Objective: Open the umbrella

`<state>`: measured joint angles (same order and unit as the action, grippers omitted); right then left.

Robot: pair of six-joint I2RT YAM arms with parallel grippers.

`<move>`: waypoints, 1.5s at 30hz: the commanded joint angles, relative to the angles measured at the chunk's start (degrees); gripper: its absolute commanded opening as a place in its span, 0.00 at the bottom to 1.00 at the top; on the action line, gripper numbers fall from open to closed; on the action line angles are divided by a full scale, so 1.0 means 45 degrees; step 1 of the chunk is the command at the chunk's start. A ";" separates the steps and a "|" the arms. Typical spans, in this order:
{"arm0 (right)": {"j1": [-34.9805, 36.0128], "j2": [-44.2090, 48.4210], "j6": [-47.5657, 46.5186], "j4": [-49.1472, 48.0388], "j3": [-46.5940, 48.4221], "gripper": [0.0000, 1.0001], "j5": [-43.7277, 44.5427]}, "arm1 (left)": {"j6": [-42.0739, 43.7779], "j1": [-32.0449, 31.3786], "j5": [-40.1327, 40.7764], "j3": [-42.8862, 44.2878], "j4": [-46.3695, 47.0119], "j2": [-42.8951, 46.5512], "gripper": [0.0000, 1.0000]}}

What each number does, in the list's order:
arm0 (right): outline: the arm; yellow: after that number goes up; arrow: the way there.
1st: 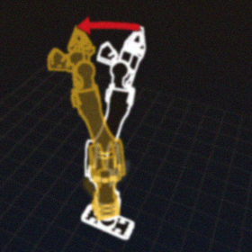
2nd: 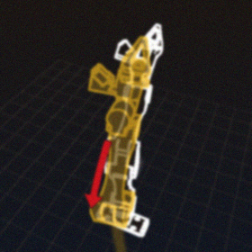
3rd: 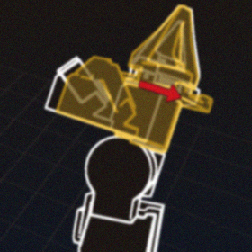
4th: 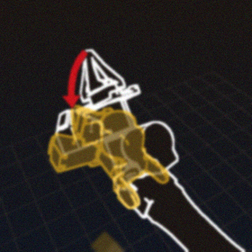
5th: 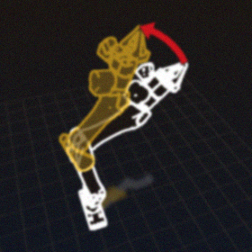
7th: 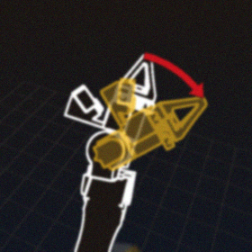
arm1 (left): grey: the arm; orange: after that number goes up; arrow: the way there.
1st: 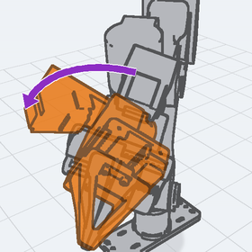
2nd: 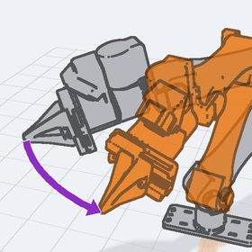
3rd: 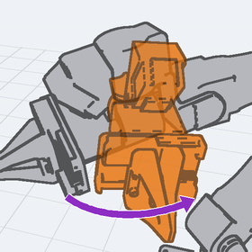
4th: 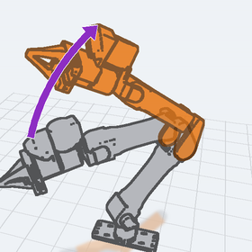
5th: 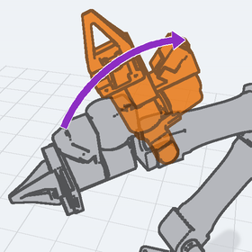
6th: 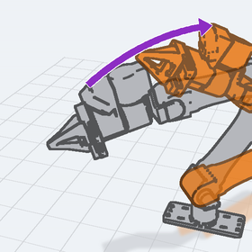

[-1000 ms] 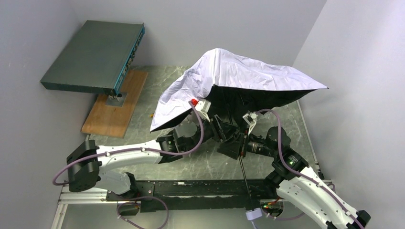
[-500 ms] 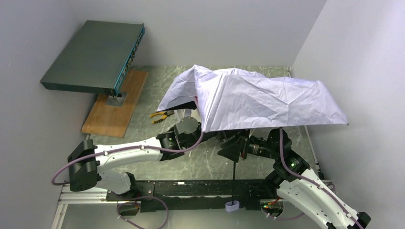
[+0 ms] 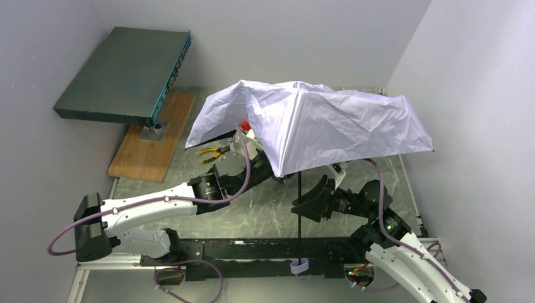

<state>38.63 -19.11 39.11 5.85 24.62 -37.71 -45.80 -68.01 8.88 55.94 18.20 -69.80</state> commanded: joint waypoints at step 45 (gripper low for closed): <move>0.0095 0.0765 0.0258 0.0091 0.0889 0.00 0.0257 | -0.0010 -0.1850 0.2632 -0.2322 0.7072 -0.1114 0.37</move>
<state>38.89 -16.73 41.34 13.17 25.47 -35.62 -46.19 -75.37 21.47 43.16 46.54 -73.78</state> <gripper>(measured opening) 0.064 0.440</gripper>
